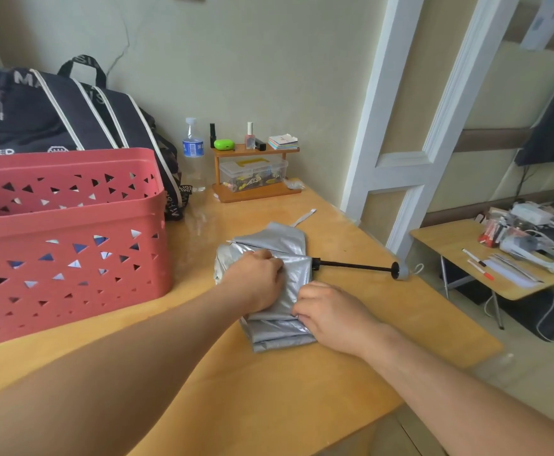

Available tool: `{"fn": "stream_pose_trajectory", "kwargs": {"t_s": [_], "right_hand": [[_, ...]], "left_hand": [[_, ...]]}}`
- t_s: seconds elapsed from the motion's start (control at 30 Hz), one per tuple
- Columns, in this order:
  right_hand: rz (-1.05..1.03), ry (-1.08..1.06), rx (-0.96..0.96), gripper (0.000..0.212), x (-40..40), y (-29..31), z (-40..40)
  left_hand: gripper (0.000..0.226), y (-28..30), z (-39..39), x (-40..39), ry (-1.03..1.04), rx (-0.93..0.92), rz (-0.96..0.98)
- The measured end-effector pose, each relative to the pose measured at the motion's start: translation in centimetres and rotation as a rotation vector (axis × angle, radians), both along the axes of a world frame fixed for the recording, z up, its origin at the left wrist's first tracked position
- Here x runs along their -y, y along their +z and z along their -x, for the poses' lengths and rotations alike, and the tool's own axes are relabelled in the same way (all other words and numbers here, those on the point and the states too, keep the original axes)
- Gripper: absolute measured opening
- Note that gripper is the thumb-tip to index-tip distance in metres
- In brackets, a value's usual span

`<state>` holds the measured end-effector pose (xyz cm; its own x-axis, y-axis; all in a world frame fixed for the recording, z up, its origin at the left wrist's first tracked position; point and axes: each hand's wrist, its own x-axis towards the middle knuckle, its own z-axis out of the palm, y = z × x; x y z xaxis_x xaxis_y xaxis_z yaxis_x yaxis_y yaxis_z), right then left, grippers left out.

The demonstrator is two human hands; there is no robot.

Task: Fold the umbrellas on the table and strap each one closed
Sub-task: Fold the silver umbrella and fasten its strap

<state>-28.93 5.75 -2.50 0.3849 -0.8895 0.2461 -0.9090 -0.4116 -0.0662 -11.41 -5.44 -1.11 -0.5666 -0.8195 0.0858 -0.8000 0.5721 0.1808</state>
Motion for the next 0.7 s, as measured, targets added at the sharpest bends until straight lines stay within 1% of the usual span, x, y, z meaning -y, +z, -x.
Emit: {"fn": "stream_pose_trajectory", "kwargs": {"t_s": [0.1,0.17,0.23,0.3,0.37,0.43,0.47,0.53,0.6,0.7], "right_hand": [[-0.161,-0.055,0.083,0.031,-0.6,1.1,-0.2],[-0.202,-0.095,0.131,0.033,-0.1,1.9,-0.4],[-0.096,-0.161,0.201,0.03,1.2,2.1,-0.6],[0.021,-0.23,0.323,0.029,2.8,1.8,-1.4],[-0.003,-0.285,0.442,0.03,4.0,1.7,-2.6],[-0.071,-0.347,0.5,0.029,5.0,1.0,-3.3],[-0.074,-0.376,0.491,0.028,5.2,0.5,-3.2],[-0.023,-0.426,0.405,0.023,5.2,-0.6,-2.2],[-0.037,-0.459,0.36,0.019,4.7,-1.1,-0.8],[-0.148,-0.446,0.322,0.036,3.9,-0.7,0.5]], "left_hand": [[0.052,-1.1,-0.2,-0.8,-0.02,0.062,0.014],[0.06,-1.4,-0.5,-1.5,-0.033,0.141,0.011],[0.067,-1.7,-0.5,-2.4,-0.044,0.181,0.016],[0.071,-2.2,-0.5,-3.2,-0.035,0.196,-0.002],[0.075,-2.4,-0.5,-3.8,-0.025,0.211,-0.04],[0.078,-2.3,-0.6,-4.4,-0.026,0.207,-0.055],[0.08,-2.1,-0.7,-4.7,-0.026,0.211,-0.063],[0.085,-2.0,-1.1,-5.1,-0.027,0.234,-0.083],[0.091,-2.3,-1.6,-5.4,-0.044,0.25,-0.103],[0.097,-2.8,-2.4,-5.8,-0.079,0.239,-0.125]]}}
